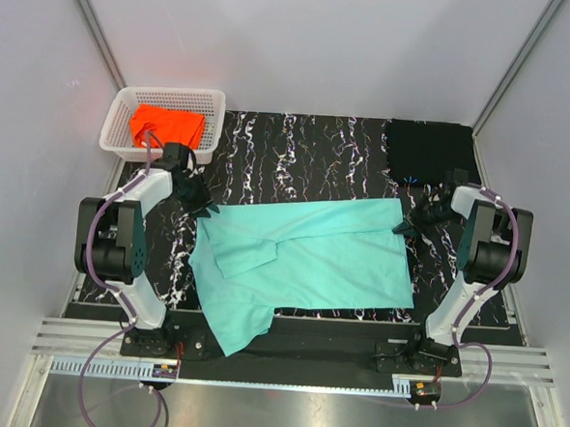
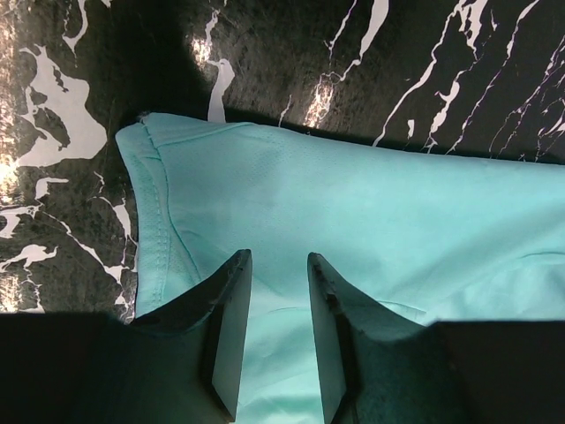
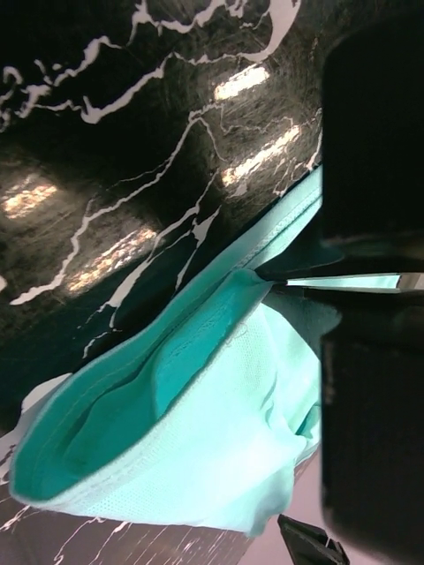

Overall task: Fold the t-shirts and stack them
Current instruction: Fold the tshirt

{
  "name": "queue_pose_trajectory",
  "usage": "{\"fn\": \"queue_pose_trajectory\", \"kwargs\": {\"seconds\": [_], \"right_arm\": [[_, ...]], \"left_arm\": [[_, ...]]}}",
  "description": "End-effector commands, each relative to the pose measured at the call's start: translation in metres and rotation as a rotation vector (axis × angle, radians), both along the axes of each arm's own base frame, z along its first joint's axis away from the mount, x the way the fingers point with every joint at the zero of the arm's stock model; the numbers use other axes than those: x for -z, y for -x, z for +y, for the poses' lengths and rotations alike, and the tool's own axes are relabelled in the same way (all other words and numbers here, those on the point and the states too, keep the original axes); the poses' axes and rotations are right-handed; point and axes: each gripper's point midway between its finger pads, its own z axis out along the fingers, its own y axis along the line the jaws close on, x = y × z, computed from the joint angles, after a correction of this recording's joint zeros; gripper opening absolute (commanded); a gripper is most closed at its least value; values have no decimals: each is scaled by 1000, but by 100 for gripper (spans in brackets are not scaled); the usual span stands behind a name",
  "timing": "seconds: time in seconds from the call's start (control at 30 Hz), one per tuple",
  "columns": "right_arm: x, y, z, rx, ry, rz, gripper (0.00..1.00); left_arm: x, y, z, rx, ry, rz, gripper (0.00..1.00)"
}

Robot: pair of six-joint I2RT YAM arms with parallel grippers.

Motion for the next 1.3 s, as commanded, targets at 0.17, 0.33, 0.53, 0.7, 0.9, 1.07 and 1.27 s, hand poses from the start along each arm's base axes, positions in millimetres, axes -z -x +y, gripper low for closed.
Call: {"fn": "queue_pose_trajectory", "kwargs": {"seconds": [0.17,0.33,0.53,0.7,0.9,1.07,1.27], "right_arm": [[-33,7,-3,-11,38,-40,0],[-27,13,-4,-19,48,-13,0],[-6,23,-5,-40,53,46,4],[-16,20,-9,-52,85,17,30],[-54,-5,0,-126,149,-107,42],[-61,-26,37,-208,107,-144,43],[-57,-30,72,-279,77,-142,43]], "left_arm": [[-10,-14,3,7,-21,-53,37],[-12,-16,5,4,-17,-63,37],[-24,-19,7,-4,-14,-91,37],[-29,-17,4,0,3,-99,38],[-16,-14,4,-11,9,-58,38],[-15,-18,18,-49,8,-56,37],[-39,-15,43,-101,-122,-146,38]]}}
